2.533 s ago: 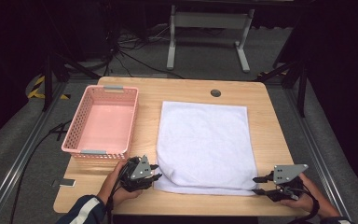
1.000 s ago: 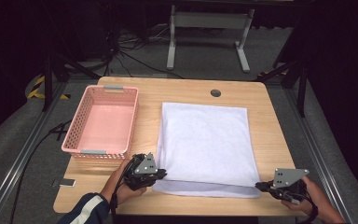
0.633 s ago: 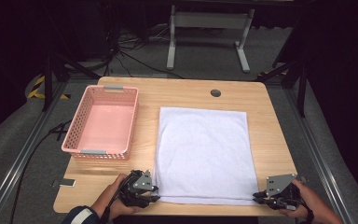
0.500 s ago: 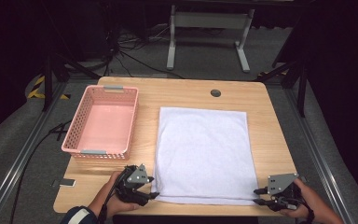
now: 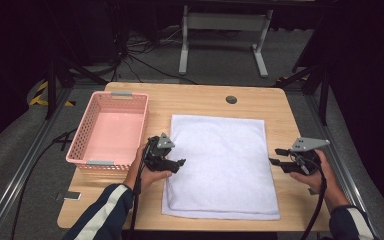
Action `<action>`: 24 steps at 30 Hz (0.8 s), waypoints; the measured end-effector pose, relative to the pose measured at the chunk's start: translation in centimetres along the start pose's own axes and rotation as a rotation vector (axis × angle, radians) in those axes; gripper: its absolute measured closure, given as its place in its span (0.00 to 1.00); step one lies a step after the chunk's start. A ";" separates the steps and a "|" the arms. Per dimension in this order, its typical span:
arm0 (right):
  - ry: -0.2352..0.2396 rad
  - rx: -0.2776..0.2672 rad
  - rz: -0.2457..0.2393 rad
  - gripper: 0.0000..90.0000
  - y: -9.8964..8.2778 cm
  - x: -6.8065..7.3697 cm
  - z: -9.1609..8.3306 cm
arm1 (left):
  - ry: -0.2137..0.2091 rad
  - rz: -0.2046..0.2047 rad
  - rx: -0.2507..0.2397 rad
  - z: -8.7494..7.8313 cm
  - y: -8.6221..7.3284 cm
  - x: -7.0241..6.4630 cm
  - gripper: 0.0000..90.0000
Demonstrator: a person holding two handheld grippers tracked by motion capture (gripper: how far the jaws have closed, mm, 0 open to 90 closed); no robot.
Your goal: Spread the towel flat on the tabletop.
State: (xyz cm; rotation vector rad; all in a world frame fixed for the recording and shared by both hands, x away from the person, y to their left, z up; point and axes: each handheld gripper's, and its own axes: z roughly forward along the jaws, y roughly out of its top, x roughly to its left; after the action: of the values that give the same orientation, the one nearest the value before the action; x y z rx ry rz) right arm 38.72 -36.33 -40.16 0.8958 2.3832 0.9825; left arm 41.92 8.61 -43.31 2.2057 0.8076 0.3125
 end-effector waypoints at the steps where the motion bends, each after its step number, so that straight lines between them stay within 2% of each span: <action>1: 0.000 0.008 0.021 0.59 0.8 -1.0 1.1 | -0.013 -0.008 0.005 0.4 0.1 0.1 0.30; 2: 0.000 0.008 0.021 0.59 0.8 -1.0 1.1 | -0.013 -0.008 0.005 0.4 0.1 0.1 0.33; 3: -0.007 0.014 0.016 0.60 1.0 -1.2 1.6 | -0.061 0.012 0.001 0.3 -0.2 -0.2 0.33; 4: -0.016 0.011 0.026 0.60 1.3 -1.5 2.4 | -0.036 0.045 0.005 0.3 -0.3 -0.6 0.36; 5: -0.014 0.014 0.042 0.60 1.5 -1.8 3.2 | -0.009 0.068 0.000 0.4 -0.2 -0.6 0.35; 6: -0.042 0.025 0.051 0.60 1.7 -2.1 3.8 | 0.014 0.071 -0.006 0.5 0.0 -0.4 0.35; 7: -0.068 0.033 0.054 0.60 1.9 -2.5 4.2 | 0.054 0.053 -0.025 0.9 0.3 0.1 0.34; 8: -0.095 0.035 0.063 0.60 2.2 -3.2 4.9 | 0.076 0.028 -0.027 1.5 0.7 0.6 0.34; 10: -0.154 0.041 0.106 0.60 2.7 -4.6 5.8 | 0.099 0.000 -0.021 2.6 1.6 1.4 0.31; 11: -0.155 0.035 0.130 0.61 2.9 -5.0 6.1 | 0.109 -0.040 -0.026 3.1 2.0 1.7 0.32; 12: -0.153 0.023 0.154 0.61 3.0 -5.5 6.4 | 0.114 -0.050 -0.028 3.7 2.4 1.9 0.33; 13: -0.175 0.019 0.166 0.61 3.1 -5.8 6.7 | 0.126 -0.064 -0.025 4.1 2.7 1.9 0.32; 14: -0.187 0.021 0.188 0.60 3.2 -6.1 7.0 | 0.139 -0.062 -0.028 4.5 2.8 2.0 0.33; 15: -0.179 0.019 0.200 0.60 3.2 -6.4 7.3 | 0.131 -0.064 -0.018 5.0 3.0 2.0 0.33; 16: -0.161 0.017 0.220 0.60 3.2 -6.6 7.6 | 0.148 -0.059 0.001 5.5 3.2 2.1 0.33; 17: -0.178 0.021 0.228 0.61 3.2 -6.8 8.0 | 0.170 -0.072 -0.007 5.9 3.3 2.5 0.33; 18: -0.182 0.037 0.232 0.61 3.0 -6.9 8.6 | 0.167 -0.077 -0.009 6.0 3.3 2.8 0.35; 19: -0.176 0.044 0.231 0.61 2.9 -7.0 8.9 | 0.192 -0.093 -0.024 6.3 3.4 3.5 0.37; 20: -0.204 0.063 0.227 0.61 2.7 -7.1 9.4 | 0.211 -0.119 -0.009 6.6 3.6 4.2 0.35; 21: -0.224 0.082 0.233 0.60 2.6 -7.3 9.7 | 0.203 -0.152 -0.019 7.0 3.7 4.7 0.35; 22: -0.211 0.071 0.256 0.60 2.4 -7.5 9.8 | 0.203 -0.152 -0.019 7.0 3.7 4.7 0.35; 23: -0.211 0.071 0.256 0.60 2.4 -7.5 9.8 | 0.216 -0.175 -0.007 7.3 3.7 5.3 0.35; 24: -0.212 0.057 0.278 0.61 2.3 -7.6 9.8 | 0.239 -0.166 0.008 7.7 3.7 5.7 0.34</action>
State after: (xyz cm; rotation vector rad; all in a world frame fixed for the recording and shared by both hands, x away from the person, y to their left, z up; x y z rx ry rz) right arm 50.73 -35.74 -44.11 1.3115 2.1564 0.8703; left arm 51.43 5.95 -46.07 2.1174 1.1165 0.4968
